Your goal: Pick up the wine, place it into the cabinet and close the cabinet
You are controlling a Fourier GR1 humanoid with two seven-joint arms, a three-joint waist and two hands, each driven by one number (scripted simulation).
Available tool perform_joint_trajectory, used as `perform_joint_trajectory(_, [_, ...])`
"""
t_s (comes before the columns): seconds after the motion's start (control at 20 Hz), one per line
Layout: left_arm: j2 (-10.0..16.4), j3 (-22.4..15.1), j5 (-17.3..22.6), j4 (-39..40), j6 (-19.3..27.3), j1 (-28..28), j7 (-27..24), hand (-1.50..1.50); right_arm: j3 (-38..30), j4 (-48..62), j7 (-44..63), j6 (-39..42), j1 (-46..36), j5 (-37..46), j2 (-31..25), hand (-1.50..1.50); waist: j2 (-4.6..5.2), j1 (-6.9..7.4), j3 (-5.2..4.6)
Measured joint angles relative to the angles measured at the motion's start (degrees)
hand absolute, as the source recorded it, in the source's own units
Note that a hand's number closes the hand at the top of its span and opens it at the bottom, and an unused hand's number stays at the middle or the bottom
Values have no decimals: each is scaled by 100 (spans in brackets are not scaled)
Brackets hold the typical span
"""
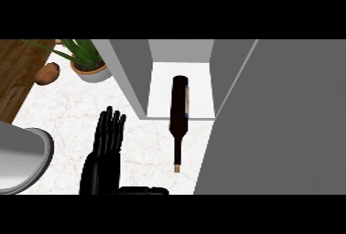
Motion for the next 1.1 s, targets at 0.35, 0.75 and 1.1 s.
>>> perform_joint_trajectory(0.35, [744,309,172,-777,-367,827,-95,-150,279,-8,305,-12,-331,13,36,150,-8,44,-13])
perform_joint_trajectory(0.75, [1349,1006,683,-1344,-954,1677,-347,-150,926,214,978,-450,-902,290,619,150,-22,101,-25])
perform_joint_trajectory(1.1, [1780,1640,1176,-1613,-1508,2207,-441,-150,1575,600,1480,-1306,-1873,463,1091,150,-13,185,-32])
